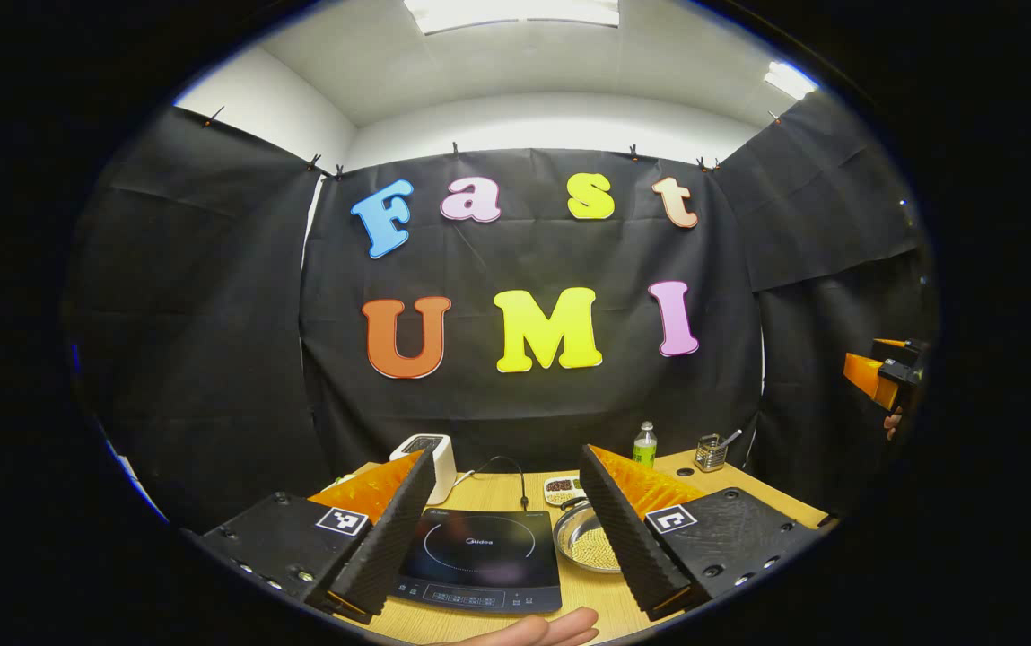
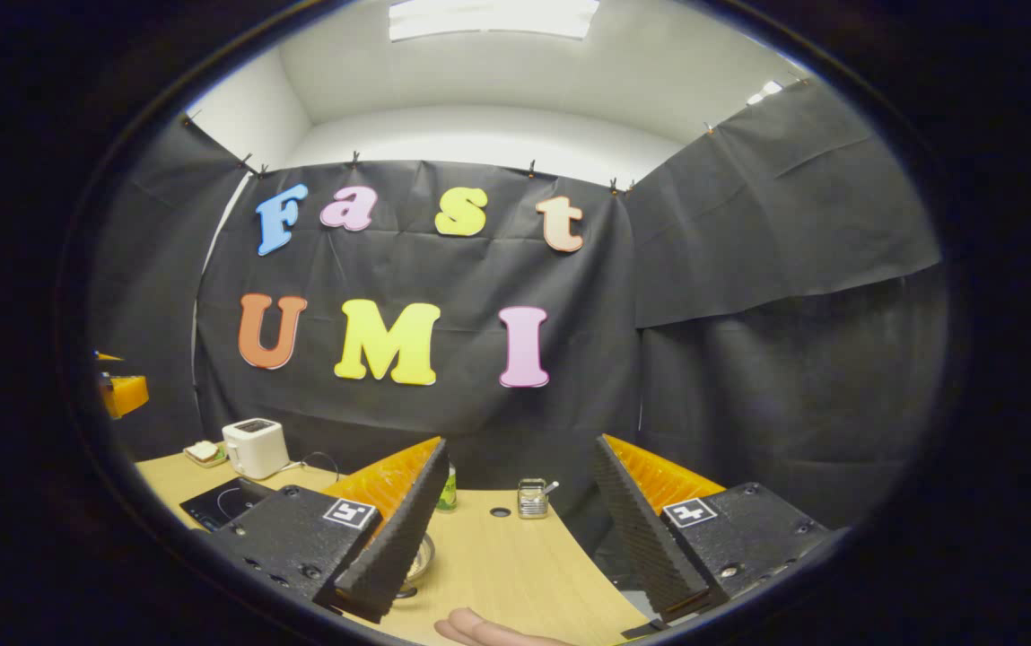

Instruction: First push the handle of the pot to place it horizontally, then grasp the pot with both hands and set it on the induction cooktop.

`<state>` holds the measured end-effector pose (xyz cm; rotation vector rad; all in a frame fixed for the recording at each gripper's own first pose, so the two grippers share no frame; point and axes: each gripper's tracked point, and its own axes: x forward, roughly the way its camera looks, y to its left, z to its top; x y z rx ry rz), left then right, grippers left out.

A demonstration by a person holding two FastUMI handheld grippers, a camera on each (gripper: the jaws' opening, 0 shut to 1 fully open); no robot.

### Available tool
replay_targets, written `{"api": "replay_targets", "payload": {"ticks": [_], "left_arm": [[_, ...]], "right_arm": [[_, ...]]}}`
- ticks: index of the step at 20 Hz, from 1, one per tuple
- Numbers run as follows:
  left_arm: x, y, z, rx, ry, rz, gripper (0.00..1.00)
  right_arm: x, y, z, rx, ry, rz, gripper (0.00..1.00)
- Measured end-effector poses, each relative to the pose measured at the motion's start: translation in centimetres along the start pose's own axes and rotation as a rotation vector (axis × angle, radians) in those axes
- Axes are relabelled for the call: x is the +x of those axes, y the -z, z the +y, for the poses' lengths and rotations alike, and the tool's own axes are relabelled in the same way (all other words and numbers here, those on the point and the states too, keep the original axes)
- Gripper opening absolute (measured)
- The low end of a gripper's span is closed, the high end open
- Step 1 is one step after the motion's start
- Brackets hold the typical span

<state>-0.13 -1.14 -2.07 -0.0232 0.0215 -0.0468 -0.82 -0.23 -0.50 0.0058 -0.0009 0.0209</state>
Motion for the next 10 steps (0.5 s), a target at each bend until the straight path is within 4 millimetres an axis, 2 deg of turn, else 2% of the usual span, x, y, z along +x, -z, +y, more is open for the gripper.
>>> {"api": "replay_targets", "payload": {"ticks": [4,8,10], "left_arm": [[-0.1,0.8,-0.2,-0.007,0.005,0.011,0.96],[-0.7,0.4,-0.2,-0.003,0.010,-0.003,0.96],[-1.0,0.4,-0.5,0.000,0.016,-0.014,0.96]], "right_arm": [[0.4,2.0,1.5,0.000,-0.034,0.034,0.99],[1.0,4.8,3.4,0.008,-0.079,0.086,1.00],[1.5,6.1,4.7,0.021,-0.113,0.108,0.96]]}}
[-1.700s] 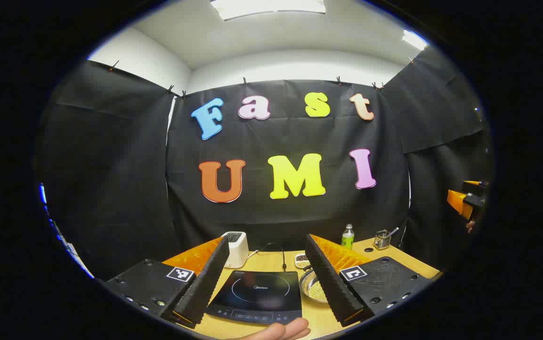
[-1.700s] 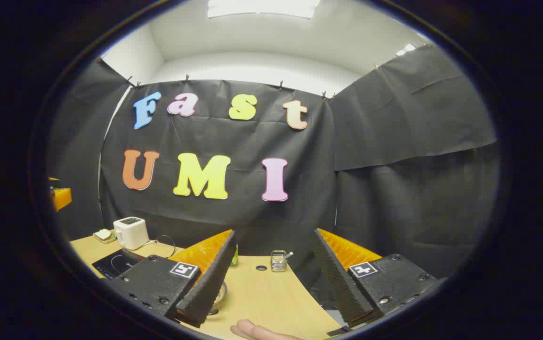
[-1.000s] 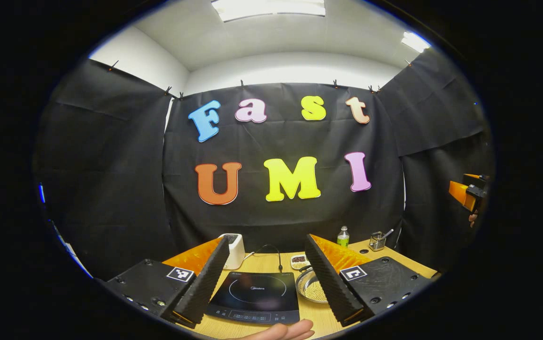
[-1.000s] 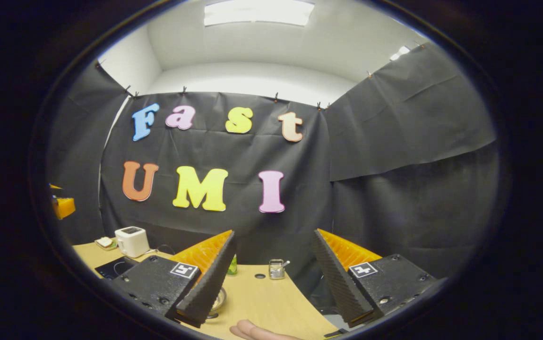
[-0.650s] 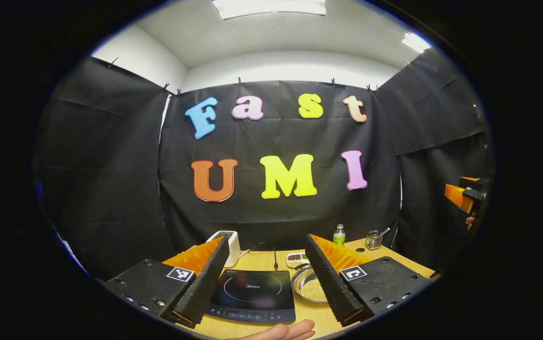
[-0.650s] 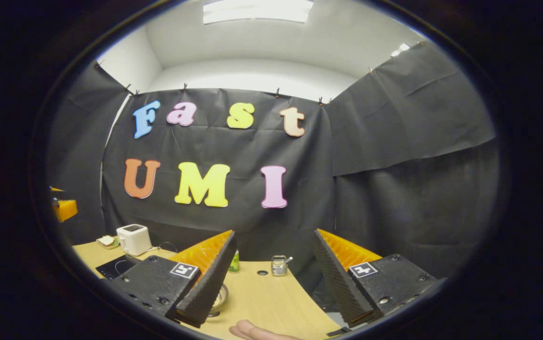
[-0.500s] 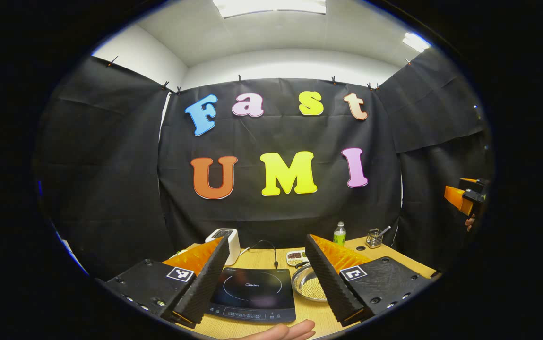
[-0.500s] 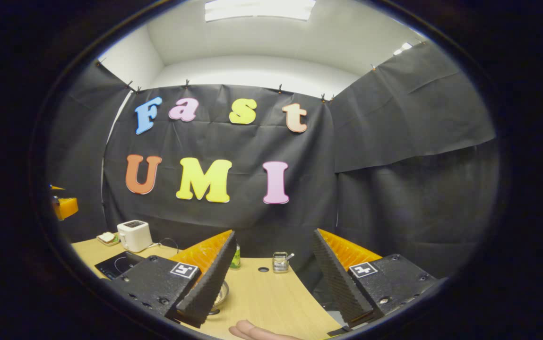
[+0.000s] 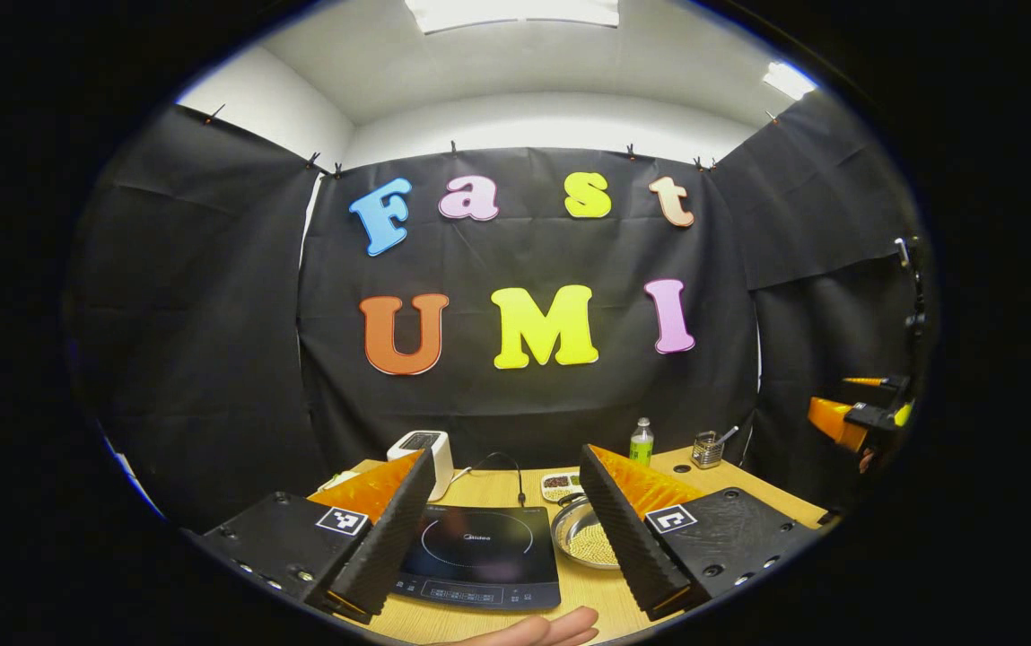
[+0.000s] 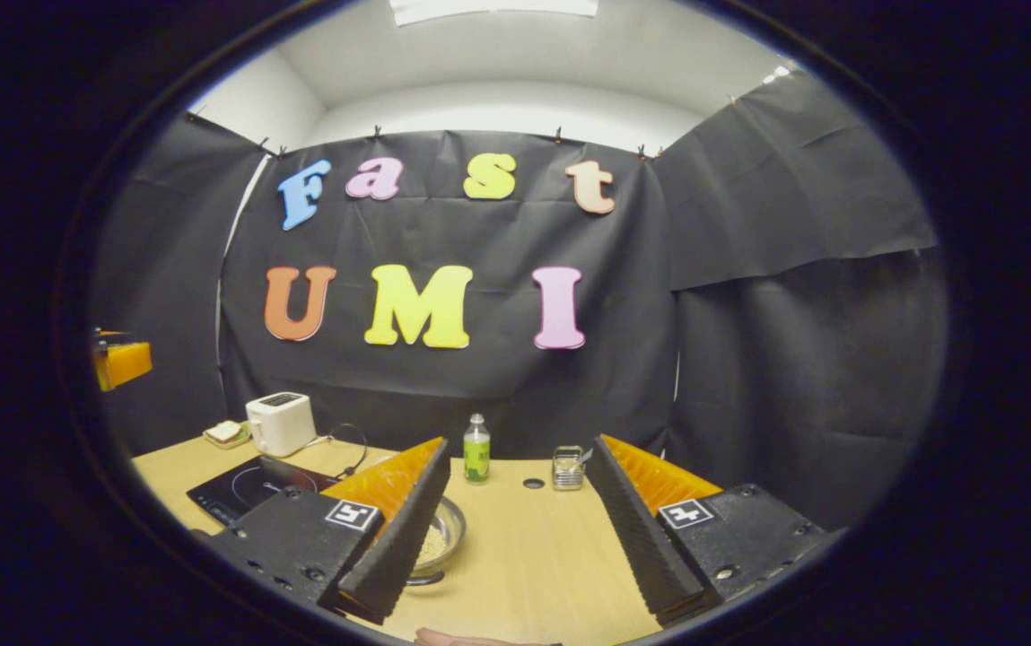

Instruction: First push the handle of the pot to place it horizontally, then grasp the pot with both hands and set it on the induction cooktop.

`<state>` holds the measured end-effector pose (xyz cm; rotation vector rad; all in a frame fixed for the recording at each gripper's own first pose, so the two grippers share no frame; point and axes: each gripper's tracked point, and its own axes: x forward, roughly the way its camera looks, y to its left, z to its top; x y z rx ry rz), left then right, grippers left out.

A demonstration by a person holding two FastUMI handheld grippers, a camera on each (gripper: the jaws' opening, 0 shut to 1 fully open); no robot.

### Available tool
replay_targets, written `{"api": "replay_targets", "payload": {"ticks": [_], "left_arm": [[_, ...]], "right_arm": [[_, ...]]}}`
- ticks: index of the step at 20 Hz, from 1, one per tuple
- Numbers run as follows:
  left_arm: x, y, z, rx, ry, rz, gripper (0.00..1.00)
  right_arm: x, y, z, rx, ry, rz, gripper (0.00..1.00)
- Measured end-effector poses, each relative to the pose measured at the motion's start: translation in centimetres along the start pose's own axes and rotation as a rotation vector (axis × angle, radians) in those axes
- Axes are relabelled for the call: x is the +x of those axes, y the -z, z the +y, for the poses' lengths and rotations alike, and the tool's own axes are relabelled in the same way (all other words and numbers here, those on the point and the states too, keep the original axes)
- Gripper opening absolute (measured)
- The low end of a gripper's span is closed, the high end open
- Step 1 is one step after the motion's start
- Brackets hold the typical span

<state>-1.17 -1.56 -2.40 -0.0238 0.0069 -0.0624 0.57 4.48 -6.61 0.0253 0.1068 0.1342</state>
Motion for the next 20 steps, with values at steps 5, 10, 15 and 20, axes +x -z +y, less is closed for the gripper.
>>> {"api": "replay_targets", "payload": {"ticks": [5,10,15,20], "left_arm": [[-1.0,-0.1,0.0,0.007,-0.003,-0.023,0.96],[-1.7,0.0,0.1,0.019,-0.005,-0.026,0.96],[-2.2,0.2,0.7,0.009,-0.010,-0.031,0.96],[-2.7,0.2,1.4,0.018,-0.015,-0.035,0.96]], "right_arm": [[2.2,4.1,2.5,-0.021,-0.077,0.100,0.72],[3.3,9.2,6.2,-0.026,-0.201,0.287,0.26],[4.0,13.9,9.0,-0.029,-0.248,0.452,0.04],[4.7,18.0,11.2,0.002,-0.276,0.617,0.07]]}}
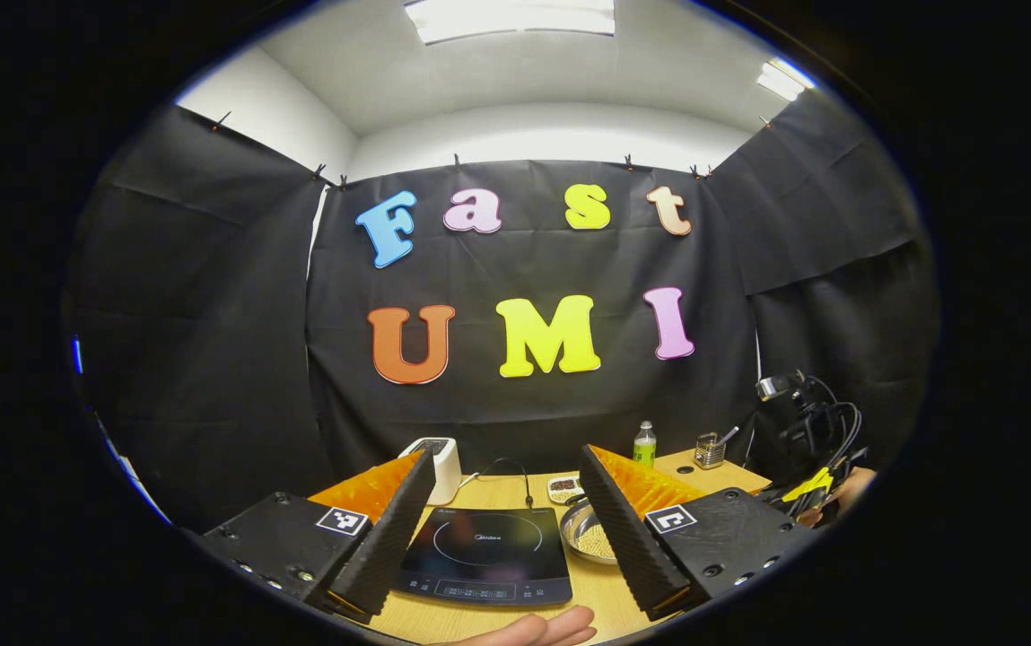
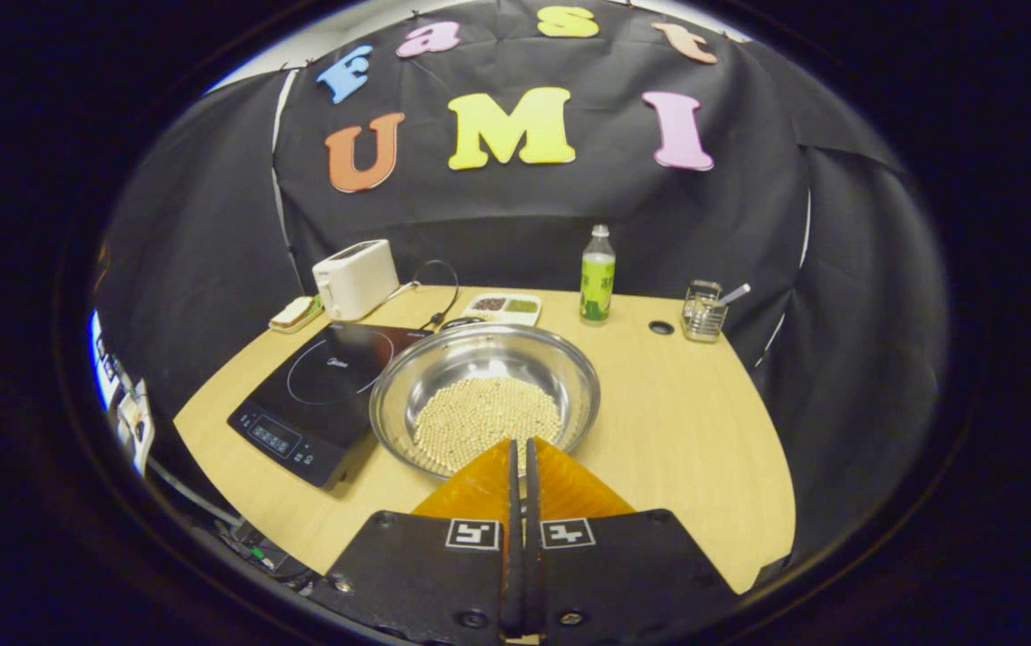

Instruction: First push the handle of the pot to place it horizontally, then grasp the pot with both hands and set it on the induction cooktop.

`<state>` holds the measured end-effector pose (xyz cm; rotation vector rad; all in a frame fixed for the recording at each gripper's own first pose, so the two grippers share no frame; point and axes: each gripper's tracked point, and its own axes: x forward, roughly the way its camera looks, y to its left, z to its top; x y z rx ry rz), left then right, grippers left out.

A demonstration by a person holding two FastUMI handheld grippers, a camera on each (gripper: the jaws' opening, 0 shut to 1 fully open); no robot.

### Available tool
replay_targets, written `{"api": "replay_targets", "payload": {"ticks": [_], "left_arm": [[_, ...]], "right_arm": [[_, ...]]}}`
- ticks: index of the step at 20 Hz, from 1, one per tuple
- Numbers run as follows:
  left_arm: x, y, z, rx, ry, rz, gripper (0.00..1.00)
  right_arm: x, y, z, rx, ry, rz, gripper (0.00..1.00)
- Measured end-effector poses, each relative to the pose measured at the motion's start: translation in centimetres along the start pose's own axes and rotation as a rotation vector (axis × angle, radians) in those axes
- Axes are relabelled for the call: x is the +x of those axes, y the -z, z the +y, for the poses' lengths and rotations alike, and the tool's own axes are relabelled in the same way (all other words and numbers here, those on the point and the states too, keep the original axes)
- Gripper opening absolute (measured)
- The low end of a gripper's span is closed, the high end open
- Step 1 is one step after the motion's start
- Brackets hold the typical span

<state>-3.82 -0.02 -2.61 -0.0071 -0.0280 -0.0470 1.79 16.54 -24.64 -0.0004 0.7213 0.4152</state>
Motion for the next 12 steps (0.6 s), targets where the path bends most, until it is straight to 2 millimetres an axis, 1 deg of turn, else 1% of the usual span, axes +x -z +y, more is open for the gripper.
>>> {"api": "replay_targets", "payload": {"ticks": [1,2,5,7,8,9,12], "left_arm": [[-0.1,0.0,0.2,0.004,-0.001,-0.001,0.96],[-0.1,0.2,0.3,0.007,-0.002,0.000,0.96],[-0.2,0.4,0.6,0.006,-0.003,0.001,0.96],[-0.2,0.7,0.8,0.004,-0.005,0.004,0.96],[-0.2,0.7,0.9,0.003,-0.007,0.006,0.96],[-0.1,0.8,0.9,0.002,-0.007,0.008,0.96],[-0.1,1.2,1.0,-0.001,-0.010,0.016,0.96]], "right_arm": [[0.5,0.5,0.3,0.000,-0.007,0.026,0.07],[0.9,0.8,0.7,-0.009,-0.015,0.044,0.04],[1.6,2.3,1.9,-0.065,-0.030,0.094,0.04],[1.9,3.4,3.6,-0.091,-0.073,0.130,0.04],[2.0,3.9,4.4,-0.097,-0.099,0.149,0.01],[2.2,4.5,5.0,-0.104,-0.113,0.166,0.04],[3.2,5.9,5.7,-0.121,-0.121,0.211,0.04]]}}
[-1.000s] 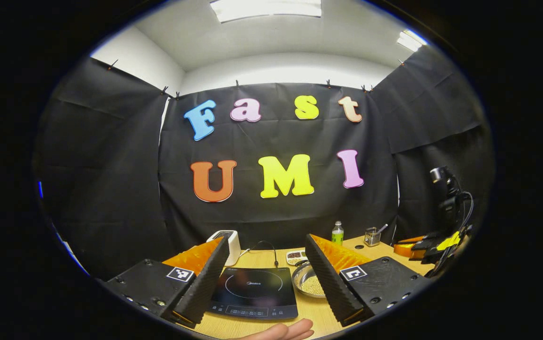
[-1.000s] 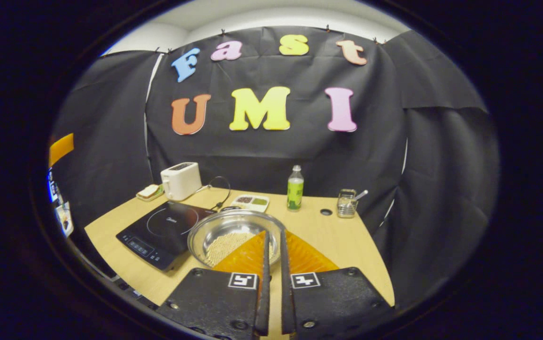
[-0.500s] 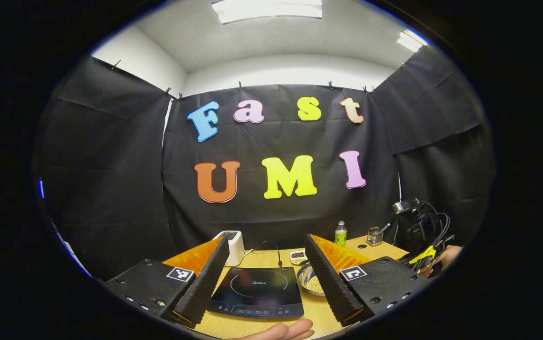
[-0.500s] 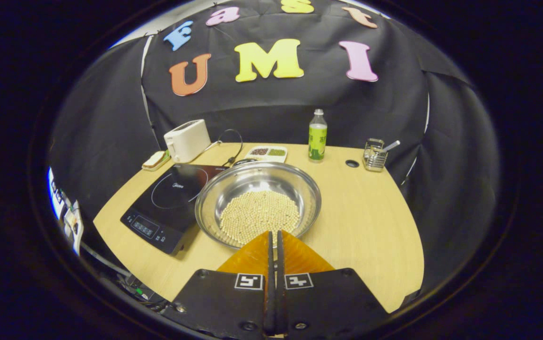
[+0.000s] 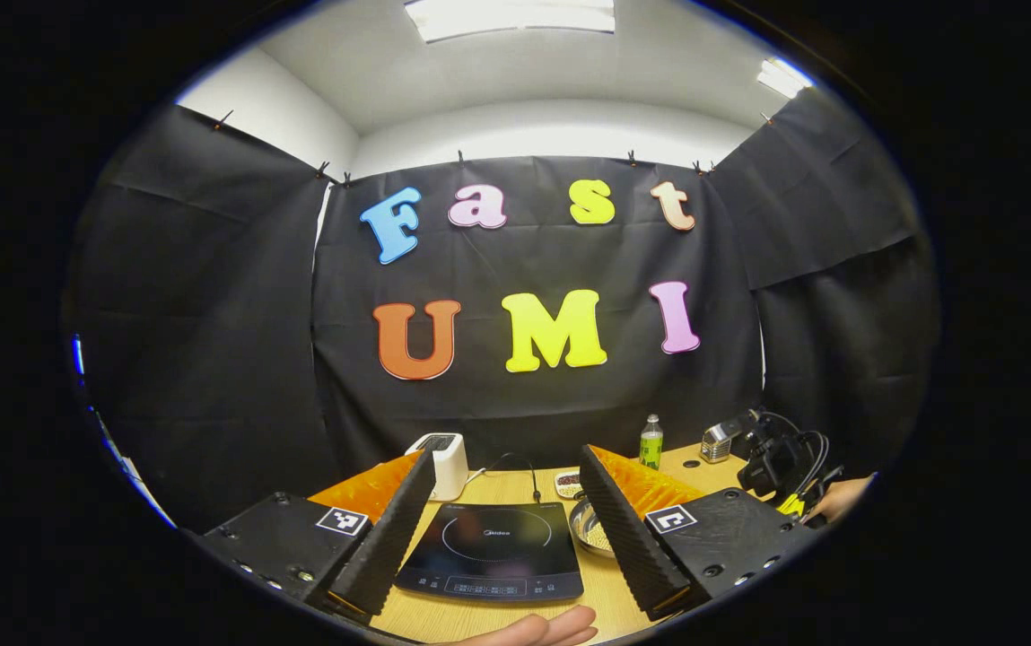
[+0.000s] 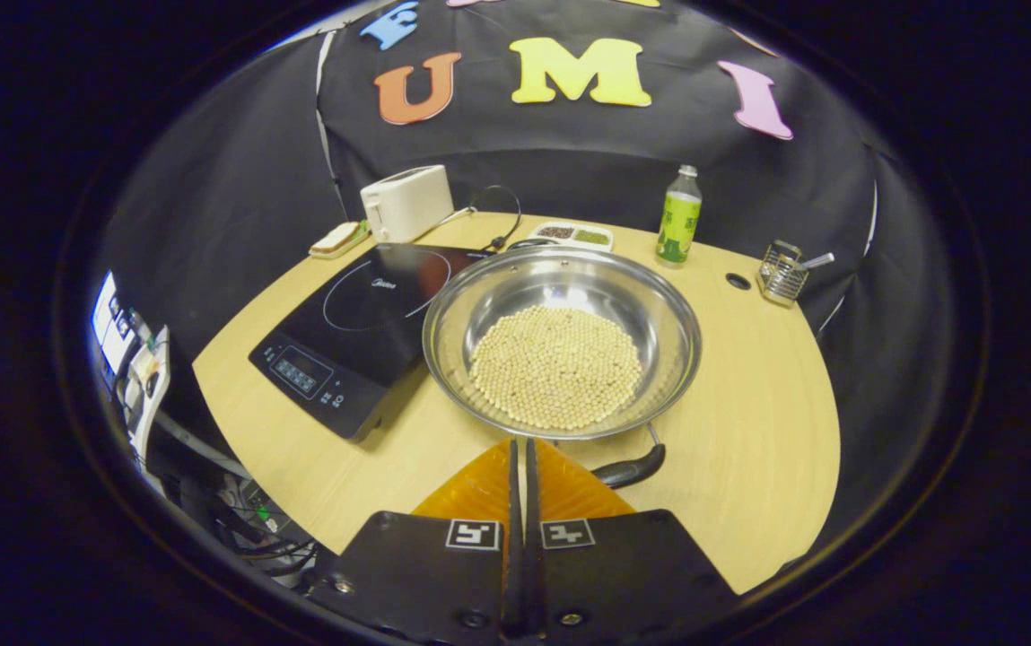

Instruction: First push the handle of the pot to place it horizontally, then grasp the pot with both hands and set it on the induction cooktop.

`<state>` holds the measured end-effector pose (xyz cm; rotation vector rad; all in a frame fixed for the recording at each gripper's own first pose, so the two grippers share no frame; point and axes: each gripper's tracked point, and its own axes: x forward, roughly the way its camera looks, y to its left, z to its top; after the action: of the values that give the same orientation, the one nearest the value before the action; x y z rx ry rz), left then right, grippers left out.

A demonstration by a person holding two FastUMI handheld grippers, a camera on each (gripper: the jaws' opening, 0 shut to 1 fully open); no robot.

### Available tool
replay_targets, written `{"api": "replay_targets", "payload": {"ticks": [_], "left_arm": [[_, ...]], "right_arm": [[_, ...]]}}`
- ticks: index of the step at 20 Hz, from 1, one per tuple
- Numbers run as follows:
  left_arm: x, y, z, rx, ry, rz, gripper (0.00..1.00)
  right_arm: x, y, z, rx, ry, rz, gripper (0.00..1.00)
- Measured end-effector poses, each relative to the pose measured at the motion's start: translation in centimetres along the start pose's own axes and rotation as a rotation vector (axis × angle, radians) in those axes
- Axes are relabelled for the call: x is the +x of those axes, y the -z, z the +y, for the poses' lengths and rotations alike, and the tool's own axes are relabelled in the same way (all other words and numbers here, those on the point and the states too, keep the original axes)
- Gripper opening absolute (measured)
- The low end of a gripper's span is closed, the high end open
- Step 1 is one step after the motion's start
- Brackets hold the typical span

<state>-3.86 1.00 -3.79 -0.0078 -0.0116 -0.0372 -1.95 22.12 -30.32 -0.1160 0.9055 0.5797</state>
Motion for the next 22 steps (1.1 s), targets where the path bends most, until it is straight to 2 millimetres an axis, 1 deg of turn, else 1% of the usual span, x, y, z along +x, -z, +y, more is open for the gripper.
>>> {"api": "replay_targets", "payload": {"ticks": [1,2,3,5,6,7,8,10,18,22], "left_arm": [[0.0,0.0,0.1,0.000,0.000,0.001,0.96],[0.1,0.0,0.1,0.000,0.000,0.001,0.96],[-0.1,-0.1,0.1,0.000,0.000,0.001,0.96],[-0.1,-0.1,0.3,-0.004,-0.002,-0.001,0.96],[-0.2,-0.2,0.4,-0.005,-0.002,-0.002,0.96],[-0.3,-0.2,0.4,-0.006,-0.003,-0.003,0.96],[-0.4,-0.2,0.5,-0.007,-0.003,-0.004,0.96],[-0.4,-0.3,0.6,-0.010,-0.002,-0.008,0.96],[-0.3,0.1,0.0,-0.008,0.013,0.001,0.96],[-0.4,-0.2,-0.1,-0.011,0.025,-0.009,0.96]], "right_arm": [[0.5,0.6,0.4,0.004,-0.010,0.020,0.04],[0.8,1.0,0.7,0.010,-0.014,0.030,0.00],[1.1,1.1,0.6,0.015,-0.010,0.029,0.01],[1.7,1.3,-0.1,0.023,0.024,0.023,0.00],[2.1,1.4,-0.3,0.033,0.032,0.024,0.04],[2.3,1.5,-0.6,0.048,0.033,0.029,0.00],[2.4,1.5,-0.8,0.058,0.036,0.031,0.01],[2.4,1.4,-1.5,0.064,0.050,0.023,0.00],[2.6,1.6,-3.2,0.047,0.076,0.020,0.01],[2.7,1.5,-4.2,0.059,0.080,0.024,0.01]]}}
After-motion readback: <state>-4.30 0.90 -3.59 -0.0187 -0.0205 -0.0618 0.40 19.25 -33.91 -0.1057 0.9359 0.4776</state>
